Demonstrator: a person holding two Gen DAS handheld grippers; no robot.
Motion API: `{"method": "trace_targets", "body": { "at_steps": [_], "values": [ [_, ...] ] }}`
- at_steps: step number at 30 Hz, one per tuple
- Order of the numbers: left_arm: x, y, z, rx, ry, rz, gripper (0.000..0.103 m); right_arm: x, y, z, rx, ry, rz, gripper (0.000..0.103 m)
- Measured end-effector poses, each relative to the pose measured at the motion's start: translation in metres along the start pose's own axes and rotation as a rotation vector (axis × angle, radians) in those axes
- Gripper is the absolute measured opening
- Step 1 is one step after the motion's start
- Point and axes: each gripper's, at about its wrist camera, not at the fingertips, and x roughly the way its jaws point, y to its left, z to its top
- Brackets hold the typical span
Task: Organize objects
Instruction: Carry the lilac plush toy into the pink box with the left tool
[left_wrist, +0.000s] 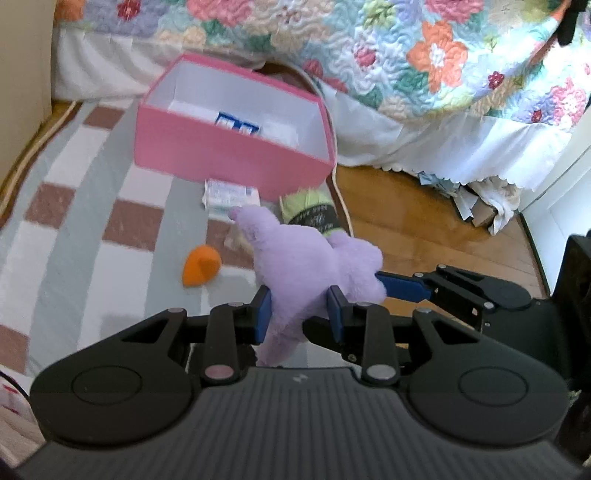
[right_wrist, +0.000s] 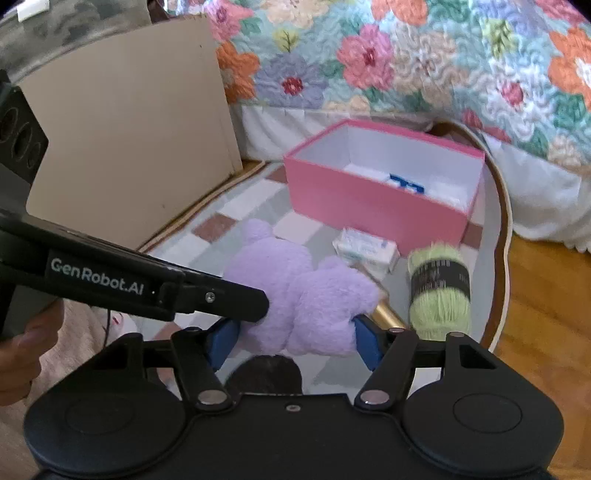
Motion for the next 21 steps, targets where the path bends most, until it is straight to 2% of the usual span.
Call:
{"method": "trace_targets", "body": {
  "at_steps": [6,11,15,17,21],
  "values": [
    [-0.027,-0.012,0.045,0.039,-0.051,0.012,0.030,-0.018,0.003,0.049,-0.014,0.007,0.016,0.067],
    [-0.040,-0.013,0.089,0.028,-0.099,-0.017,0.030,-0.027,-0.009,0.098,0.020,0.013,0.047,0.064],
    [-0.034,-0.014,0.124,0.029,-0.101,-0.033,0.030,-0.028,-0.019,0.133,0.041,0.011,0.032,0.064],
    [-0.029,-0.018,0.140,0.068,-0.109,-0.022,0.030,-0.024,-0.025,0.151,0.049,0.026,0.020,0.064],
    [-0.012,-0.012,0.168,0.075,-0.124,-0.029,0.030,-0.014,-0.029,0.178,-0.023,0.028,-0.032,0.064]
  ]
}}
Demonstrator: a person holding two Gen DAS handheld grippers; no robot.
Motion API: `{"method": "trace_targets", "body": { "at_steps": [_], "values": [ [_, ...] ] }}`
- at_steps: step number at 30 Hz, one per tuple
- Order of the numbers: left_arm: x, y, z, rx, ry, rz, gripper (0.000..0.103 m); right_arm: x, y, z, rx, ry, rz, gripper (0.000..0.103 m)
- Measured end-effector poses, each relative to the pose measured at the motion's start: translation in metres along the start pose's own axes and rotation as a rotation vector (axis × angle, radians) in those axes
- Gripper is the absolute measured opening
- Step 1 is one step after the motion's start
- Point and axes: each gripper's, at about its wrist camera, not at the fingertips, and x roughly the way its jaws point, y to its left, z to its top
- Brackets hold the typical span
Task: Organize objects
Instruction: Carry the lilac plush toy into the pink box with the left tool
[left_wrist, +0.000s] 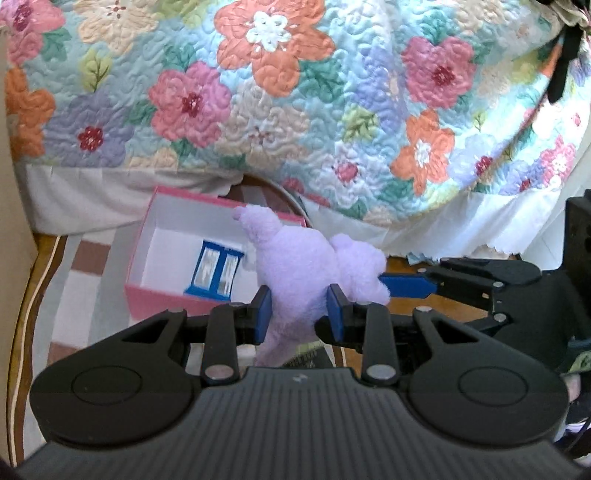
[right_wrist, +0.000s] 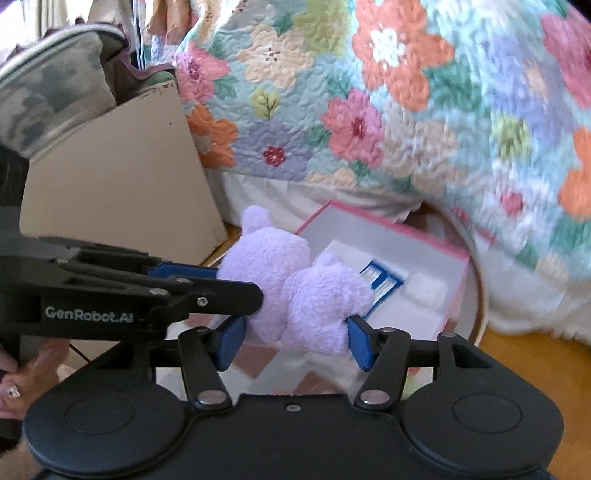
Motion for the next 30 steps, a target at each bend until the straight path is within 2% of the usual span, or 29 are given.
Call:
{"method": "trace_targets", "body": {
  "at_steps": [2,7,11,18,26,30],
  "values": [
    [0.014,0.009,0.011,-0.017,0.004,-0.007,0.030,0.009,-0.001,0.010,-0.041,-0.004,-0.032,0.064],
    [0.061,0.033,0.030,-0.046,0.022,-0.023,0.030,0.047,-0.023,0.032,-0.018,0.004,-0.062,0.064],
    [0.114,0.049,0.029,-0.050,0.090,-0.036,0.030,0.089,-0.048,0.027,0.067,0.031,-0.079,0.064],
    [0.197,0.070,0.020,-0.096,0.167,-0.036,0.031,0.153,-0.091,0.013,0.134,0.119,-0.129,0.063],
    [0.249,0.101,0.010,-0.192,0.277,-0.049,0.030,0.210,-0.116,0.008,0.200,0.287,-0.167,0.063],
    [0.259,0.112,0.006,-0.212,0.303,-0.038,0.030,0.226,-0.114,0.008,0.180,0.328,-0.165,0.062]
  ]
}}
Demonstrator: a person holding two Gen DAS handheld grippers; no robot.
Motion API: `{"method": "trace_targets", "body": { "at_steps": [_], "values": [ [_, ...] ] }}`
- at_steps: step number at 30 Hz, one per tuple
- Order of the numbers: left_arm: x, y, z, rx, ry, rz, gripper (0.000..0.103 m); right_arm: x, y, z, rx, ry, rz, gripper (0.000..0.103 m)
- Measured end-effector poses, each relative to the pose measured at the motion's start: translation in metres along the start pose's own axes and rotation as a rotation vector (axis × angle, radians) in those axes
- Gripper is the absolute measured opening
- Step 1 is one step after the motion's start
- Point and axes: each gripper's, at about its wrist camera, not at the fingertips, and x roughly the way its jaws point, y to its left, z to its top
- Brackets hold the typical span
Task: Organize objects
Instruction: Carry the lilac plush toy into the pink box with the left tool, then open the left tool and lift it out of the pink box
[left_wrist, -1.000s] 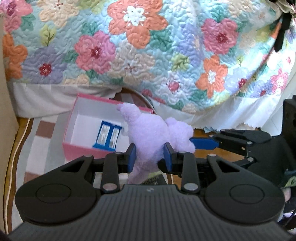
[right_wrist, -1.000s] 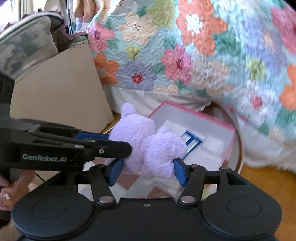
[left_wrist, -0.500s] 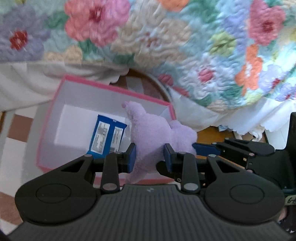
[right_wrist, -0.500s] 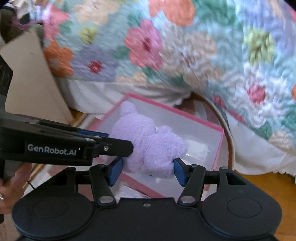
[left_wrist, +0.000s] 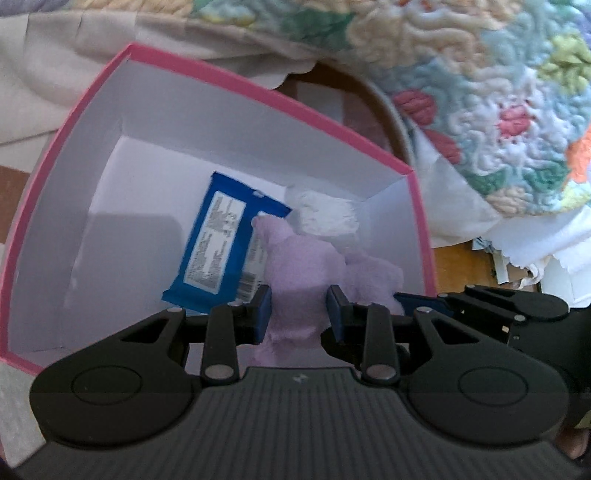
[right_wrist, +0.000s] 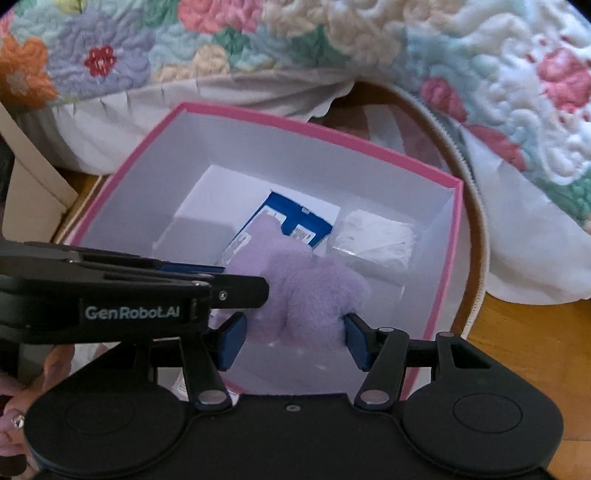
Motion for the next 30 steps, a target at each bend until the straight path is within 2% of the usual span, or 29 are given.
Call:
{"method": "trace_targets", "body": {
  "at_steps": [4,9,11,13,18,21,25,30],
  "values": [
    [0.011,0.007,0.002,-0.022,0.032,0.004,0.030,0.013,0.003,0.005,-0.014,0.048,-0.021,0.060],
    [0.028,-0.001,-0.002,0.001,0.051,-0.008,0.018,0.021,0.005,0.008,-0.022,0.067,-0.062,0.050],
    [0.035,-0.004,-0.003,-0.014,0.068,-0.038,0.016,0.022,0.005,0.007,-0.032,0.074,-0.072,0.046],
    [0.042,-0.008,-0.005,-0.012,0.064,-0.014,0.016,0.022,0.005,0.004,-0.033,0.077,-0.065,0.045],
    [0.038,-0.019,-0.012,0.028,0.033,0.036,0.016,0.011,0.006,-0.007,-0.090,0.011,-0.124,0.045],
    [0.022,-0.025,-0.015,0.054,-0.004,0.088,0.017,-0.004,-0.002,-0.015,-0.053,-0.041,-0.079,0.046],
    [-0.006,-0.034,-0.021,0.066,-0.034,0.186,0.026,-0.028,-0.009,-0.029,-0.006,-0.142,-0.005,0.049],
    [-0.048,-0.049,-0.030,0.116,-0.067,0.239,0.041,-0.052,-0.004,-0.038,0.035,-0.204,0.024,0.062]
  ]
}}
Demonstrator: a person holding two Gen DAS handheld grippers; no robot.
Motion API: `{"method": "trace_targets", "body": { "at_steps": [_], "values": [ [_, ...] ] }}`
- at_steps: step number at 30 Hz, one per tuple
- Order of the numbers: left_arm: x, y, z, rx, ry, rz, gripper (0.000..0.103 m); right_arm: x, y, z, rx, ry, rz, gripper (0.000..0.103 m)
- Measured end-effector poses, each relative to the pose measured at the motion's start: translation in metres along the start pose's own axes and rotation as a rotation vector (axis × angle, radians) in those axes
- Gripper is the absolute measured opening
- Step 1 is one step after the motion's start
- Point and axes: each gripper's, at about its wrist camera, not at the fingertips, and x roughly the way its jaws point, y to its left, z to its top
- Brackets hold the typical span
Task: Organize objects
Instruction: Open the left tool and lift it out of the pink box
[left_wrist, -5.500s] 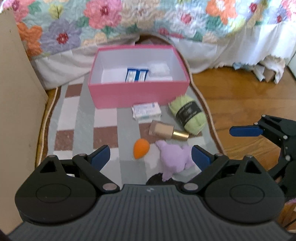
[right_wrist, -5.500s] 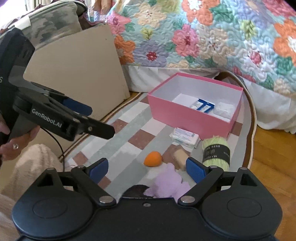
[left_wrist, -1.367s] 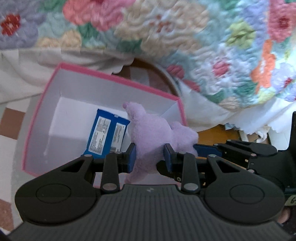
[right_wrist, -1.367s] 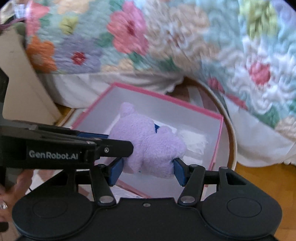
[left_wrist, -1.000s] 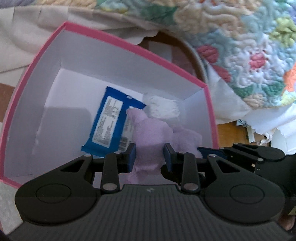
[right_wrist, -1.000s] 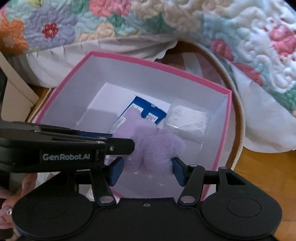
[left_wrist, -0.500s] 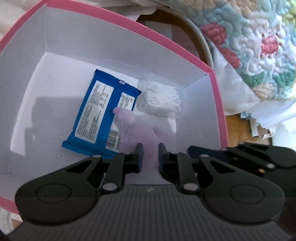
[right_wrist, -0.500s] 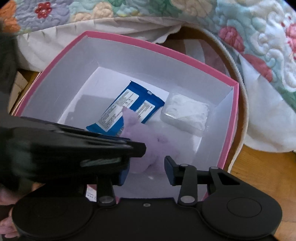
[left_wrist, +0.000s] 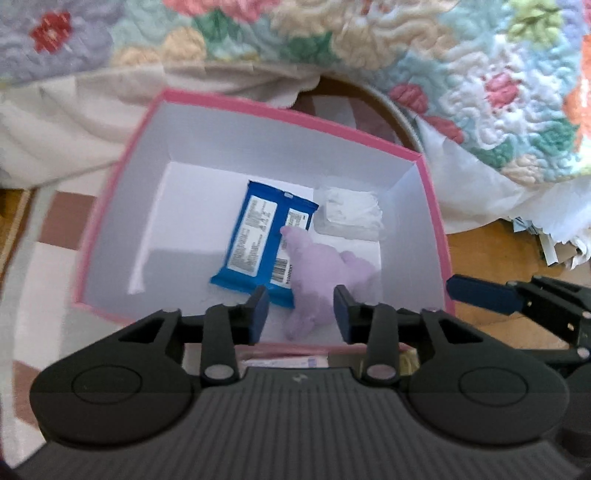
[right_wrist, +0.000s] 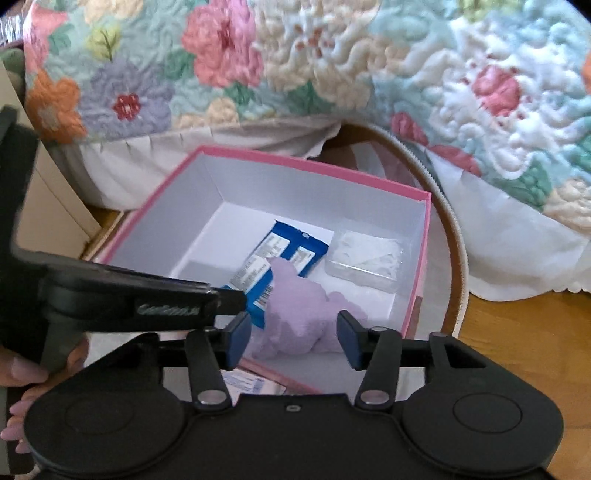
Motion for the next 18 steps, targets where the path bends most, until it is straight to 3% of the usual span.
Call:
{"method": "trace_targets", "body": {
  "at_steps": [3,11,18],
  "values": [
    [-0.026,0.000,0.000,0.015,0.015,0.001,0.044,-0.017,0.009,0.000,-0.010,-0.011,-0.003,0.067],
    [-0.090,0.006,-0.014,0.030,0.027,-0.018,0.053,-0.073,0.036,-0.007,-0.057,-0.031,-0.022,0.069],
    [-0.140,0.005,-0.034,0.075,0.011,-0.005,0.056,-0.122,0.052,-0.011,-0.059,-0.050,0.034,0.070]
  ]
}}
